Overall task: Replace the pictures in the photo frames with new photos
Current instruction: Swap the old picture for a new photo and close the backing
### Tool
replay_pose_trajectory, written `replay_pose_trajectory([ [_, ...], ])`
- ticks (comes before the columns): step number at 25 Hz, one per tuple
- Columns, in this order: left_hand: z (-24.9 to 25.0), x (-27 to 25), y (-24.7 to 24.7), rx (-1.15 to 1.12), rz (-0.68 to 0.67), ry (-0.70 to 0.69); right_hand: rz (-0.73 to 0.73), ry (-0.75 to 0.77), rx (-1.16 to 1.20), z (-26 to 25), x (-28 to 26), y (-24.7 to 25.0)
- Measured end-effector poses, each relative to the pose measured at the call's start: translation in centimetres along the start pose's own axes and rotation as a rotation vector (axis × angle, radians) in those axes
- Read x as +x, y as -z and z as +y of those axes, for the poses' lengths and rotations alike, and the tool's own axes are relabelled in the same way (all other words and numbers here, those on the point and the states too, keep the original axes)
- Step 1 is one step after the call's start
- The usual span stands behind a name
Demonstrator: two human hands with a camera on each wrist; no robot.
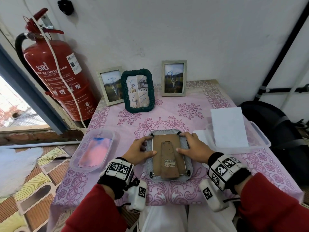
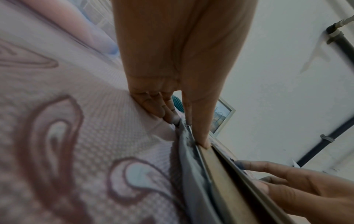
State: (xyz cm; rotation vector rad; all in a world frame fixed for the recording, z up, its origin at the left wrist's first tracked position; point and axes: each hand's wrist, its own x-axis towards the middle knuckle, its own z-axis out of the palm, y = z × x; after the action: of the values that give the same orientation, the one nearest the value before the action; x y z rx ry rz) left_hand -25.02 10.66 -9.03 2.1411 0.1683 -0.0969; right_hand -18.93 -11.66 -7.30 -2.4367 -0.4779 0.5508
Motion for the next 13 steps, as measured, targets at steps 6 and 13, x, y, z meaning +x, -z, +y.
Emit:
replay_pose_trajectory([
  [6,-0.3,0.1,0.1,0.05,-0.008,-0.008,-0.007,-0.001,-0.004,0.0,0.1,-0.1],
  [13,-0.5,0.2,0.0,0.084,-0.002,0.004,-0.115,0.031,-0.021,-0.1,0.9,1.0],
])
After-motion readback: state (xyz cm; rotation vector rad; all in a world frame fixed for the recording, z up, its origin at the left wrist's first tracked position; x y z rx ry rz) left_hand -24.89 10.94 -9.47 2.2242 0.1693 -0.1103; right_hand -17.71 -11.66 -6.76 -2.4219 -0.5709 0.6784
